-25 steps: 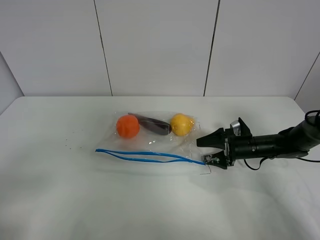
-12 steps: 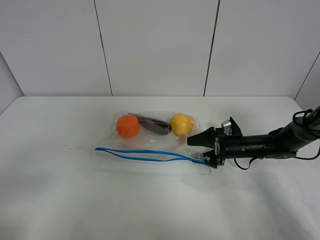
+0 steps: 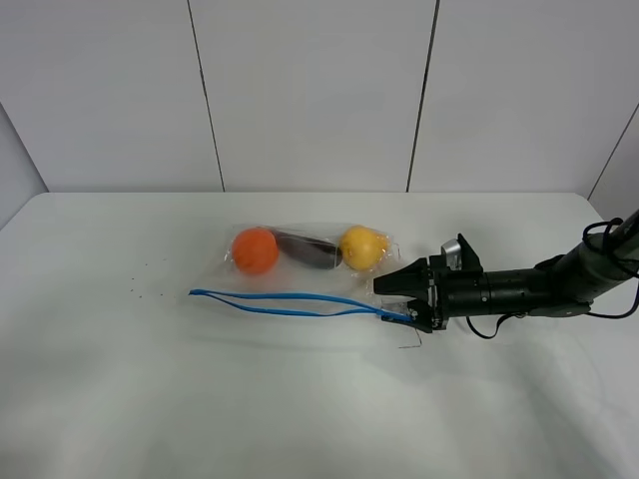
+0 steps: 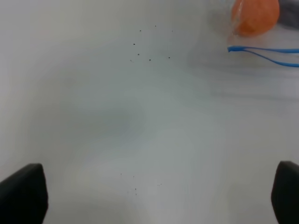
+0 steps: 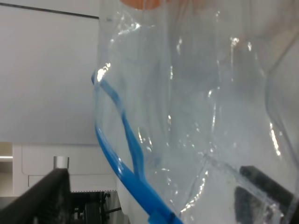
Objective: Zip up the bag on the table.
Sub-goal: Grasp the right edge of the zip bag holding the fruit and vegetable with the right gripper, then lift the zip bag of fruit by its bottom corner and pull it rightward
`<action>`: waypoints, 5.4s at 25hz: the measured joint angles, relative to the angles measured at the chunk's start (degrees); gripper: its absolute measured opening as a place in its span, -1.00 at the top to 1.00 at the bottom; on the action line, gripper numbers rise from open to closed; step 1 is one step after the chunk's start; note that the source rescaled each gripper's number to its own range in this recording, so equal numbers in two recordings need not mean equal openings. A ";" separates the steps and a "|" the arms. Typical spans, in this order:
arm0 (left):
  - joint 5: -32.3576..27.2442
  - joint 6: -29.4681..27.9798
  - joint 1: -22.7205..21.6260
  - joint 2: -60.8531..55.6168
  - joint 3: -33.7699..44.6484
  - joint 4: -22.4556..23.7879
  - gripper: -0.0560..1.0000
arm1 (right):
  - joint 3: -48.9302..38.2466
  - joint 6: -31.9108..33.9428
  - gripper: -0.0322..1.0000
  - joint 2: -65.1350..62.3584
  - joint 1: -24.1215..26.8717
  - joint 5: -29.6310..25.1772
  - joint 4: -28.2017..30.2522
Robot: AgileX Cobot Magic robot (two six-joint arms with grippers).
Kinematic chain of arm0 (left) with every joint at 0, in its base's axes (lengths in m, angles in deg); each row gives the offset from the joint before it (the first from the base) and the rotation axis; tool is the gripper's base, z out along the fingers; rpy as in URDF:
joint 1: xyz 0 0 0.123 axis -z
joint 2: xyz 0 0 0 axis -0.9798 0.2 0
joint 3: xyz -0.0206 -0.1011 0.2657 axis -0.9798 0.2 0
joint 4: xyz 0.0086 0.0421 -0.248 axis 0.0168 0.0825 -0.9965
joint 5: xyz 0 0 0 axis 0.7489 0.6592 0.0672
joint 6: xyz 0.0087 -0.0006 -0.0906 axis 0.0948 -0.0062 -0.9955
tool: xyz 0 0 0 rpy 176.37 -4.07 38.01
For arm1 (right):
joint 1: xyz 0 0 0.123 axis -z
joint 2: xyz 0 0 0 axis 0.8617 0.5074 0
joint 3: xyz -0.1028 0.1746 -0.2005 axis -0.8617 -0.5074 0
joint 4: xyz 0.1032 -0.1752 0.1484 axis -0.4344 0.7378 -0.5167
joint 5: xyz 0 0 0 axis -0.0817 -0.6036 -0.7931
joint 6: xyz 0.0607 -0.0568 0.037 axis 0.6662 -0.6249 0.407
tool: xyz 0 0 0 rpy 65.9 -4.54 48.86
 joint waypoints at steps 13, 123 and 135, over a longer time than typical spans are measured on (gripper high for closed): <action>0.00 0.00 0.00 0.00 0.00 0.00 -1.00 | 0.00 -0.07 -0.58 0.00 0.26 0.44 -0.34; 0.67 0.00 0.00 0.30 -0.75 -0.53 -1.00 | -0.57 7.95 0.94 -11.65 0.42 2.57 2.01; 8.13 13.41 0.00 32.15 -16.73 0.86 -0.97 | -0.60 9.78 0.94 -15.43 0.42 2.53 3.89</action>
